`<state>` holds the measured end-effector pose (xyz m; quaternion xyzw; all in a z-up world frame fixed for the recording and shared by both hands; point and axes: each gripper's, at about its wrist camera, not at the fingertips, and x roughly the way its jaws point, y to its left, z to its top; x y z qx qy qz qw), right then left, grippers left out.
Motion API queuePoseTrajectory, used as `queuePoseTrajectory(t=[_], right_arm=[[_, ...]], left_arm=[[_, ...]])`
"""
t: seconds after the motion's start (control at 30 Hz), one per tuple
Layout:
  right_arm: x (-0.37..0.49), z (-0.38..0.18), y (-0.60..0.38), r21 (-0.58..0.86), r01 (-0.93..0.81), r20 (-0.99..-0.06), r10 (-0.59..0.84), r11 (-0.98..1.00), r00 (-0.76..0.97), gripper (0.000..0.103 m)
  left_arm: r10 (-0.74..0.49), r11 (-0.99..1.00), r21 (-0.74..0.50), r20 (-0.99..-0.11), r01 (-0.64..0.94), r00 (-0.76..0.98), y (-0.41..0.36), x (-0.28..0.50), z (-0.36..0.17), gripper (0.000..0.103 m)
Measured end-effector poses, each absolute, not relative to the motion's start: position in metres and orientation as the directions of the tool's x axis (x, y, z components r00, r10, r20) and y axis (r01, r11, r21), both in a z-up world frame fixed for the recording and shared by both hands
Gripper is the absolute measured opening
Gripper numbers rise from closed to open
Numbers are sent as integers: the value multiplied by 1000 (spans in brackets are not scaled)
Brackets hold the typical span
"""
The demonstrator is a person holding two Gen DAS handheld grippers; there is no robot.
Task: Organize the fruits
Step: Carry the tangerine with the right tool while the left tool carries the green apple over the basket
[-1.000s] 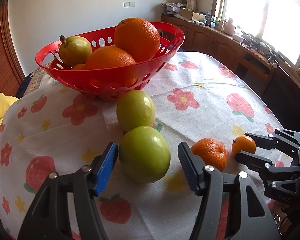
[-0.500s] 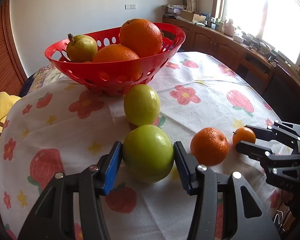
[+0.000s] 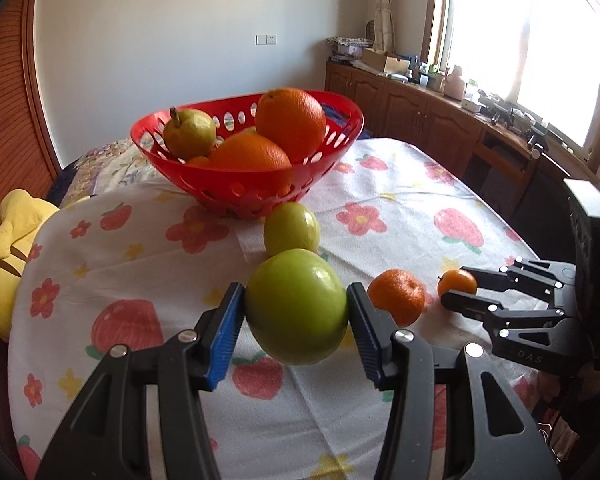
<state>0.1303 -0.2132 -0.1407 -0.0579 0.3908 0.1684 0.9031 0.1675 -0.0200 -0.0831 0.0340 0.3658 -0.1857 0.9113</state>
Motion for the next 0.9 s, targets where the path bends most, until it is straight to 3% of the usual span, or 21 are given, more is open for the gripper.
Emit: queuePoseTrajectory(t=[0.37, 0.9], right_arm=[[128, -127, -217, 22, -358, -704, 269, 934, 658, 36], [188, -35, -202, -30, -451, -595, 347, 892, 725, 36]], left_arm=[[-318, 927, -50, -630, 372, 708, -19, 167, -53, 51], [-289, 943, -39, -581, 329, 761, 1, 213, -19, 51]])
